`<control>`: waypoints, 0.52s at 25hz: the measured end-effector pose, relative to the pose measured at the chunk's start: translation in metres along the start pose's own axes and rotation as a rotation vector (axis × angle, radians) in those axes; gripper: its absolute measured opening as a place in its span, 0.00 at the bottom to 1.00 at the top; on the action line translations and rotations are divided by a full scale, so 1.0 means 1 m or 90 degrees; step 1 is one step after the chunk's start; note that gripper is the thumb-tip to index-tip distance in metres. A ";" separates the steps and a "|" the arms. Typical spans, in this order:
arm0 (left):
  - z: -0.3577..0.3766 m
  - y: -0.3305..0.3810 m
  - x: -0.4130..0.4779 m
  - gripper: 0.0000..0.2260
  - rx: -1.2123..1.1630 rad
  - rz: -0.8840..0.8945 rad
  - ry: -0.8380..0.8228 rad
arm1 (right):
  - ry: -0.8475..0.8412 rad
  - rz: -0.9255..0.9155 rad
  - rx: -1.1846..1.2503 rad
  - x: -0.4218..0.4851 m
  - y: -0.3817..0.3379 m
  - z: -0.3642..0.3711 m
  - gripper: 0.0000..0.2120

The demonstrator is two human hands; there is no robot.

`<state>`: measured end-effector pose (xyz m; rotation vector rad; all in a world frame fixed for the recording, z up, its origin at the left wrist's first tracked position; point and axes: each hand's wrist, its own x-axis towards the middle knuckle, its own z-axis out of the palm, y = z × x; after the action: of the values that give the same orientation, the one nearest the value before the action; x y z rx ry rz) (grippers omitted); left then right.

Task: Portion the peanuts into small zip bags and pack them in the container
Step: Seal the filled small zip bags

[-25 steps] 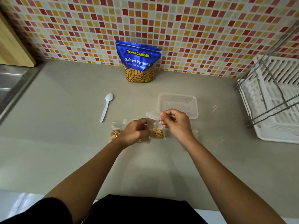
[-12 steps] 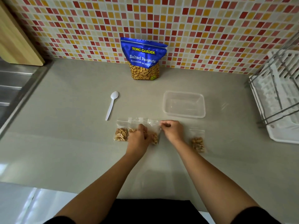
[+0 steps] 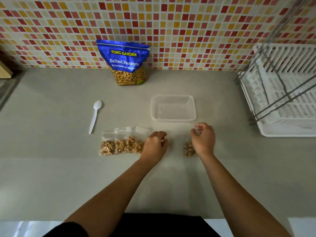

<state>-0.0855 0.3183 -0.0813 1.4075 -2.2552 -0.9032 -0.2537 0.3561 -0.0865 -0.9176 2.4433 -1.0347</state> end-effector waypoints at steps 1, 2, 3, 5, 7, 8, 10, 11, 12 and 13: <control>0.011 0.006 0.009 0.14 -0.004 -0.006 -0.038 | 0.006 0.036 -0.040 0.002 0.011 -0.006 0.11; 0.022 0.011 0.017 0.15 0.000 -0.017 -0.069 | -0.014 0.062 -0.079 0.003 0.020 -0.008 0.13; 0.032 0.017 0.024 0.15 0.006 -0.030 -0.092 | -0.051 0.083 -0.109 0.003 0.027 -0.007 0.14; 0.047 0.026 0.033 0.17 0.014 -0.059 -0.127 | -0.105 0.084 -0.117 0.000 0.035 -0.001 0.14; 0.054 0.031 0.039 0.17 0.032 -0.076 -0.140 | -0.104 0.073 -0.055 -0.003 0.037 0.004 0.10; 0.054 0.032 0.041 0.16 0.026 -0.080 -0.138 | -0.099 0.076 -0.006 -0.005 0.037 0.005 0.07; 0.047 0.032 0.043 0.14 -0.042 -0.096 -0.129 | -0.110 0.086 0.125 -0.012 0.035 0.002 0.03; 0.042 0.031 0.042 0.12 -0.090 -0.104 -0.122 | -0.115 0.095 0.186 -0.016 0.033 0.001 0.03; 0.035 0.029 0.040 0.10 -0.142 -0.115 -0.117 | -0.117 0.107 0.237 -0.020 0.031 0.000 0.03; 0.027 0.027 0.037 0.09 -0.204 -0.130 -0.116 | -0.119 0.119 0.275 -0.022 0.029 0.001 0.03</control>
<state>-0.1363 0.3024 -0.0851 1.4716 -1.9929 -1.4404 -0.2497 0.3863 -0.1072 -0.5994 1.9953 -1.2723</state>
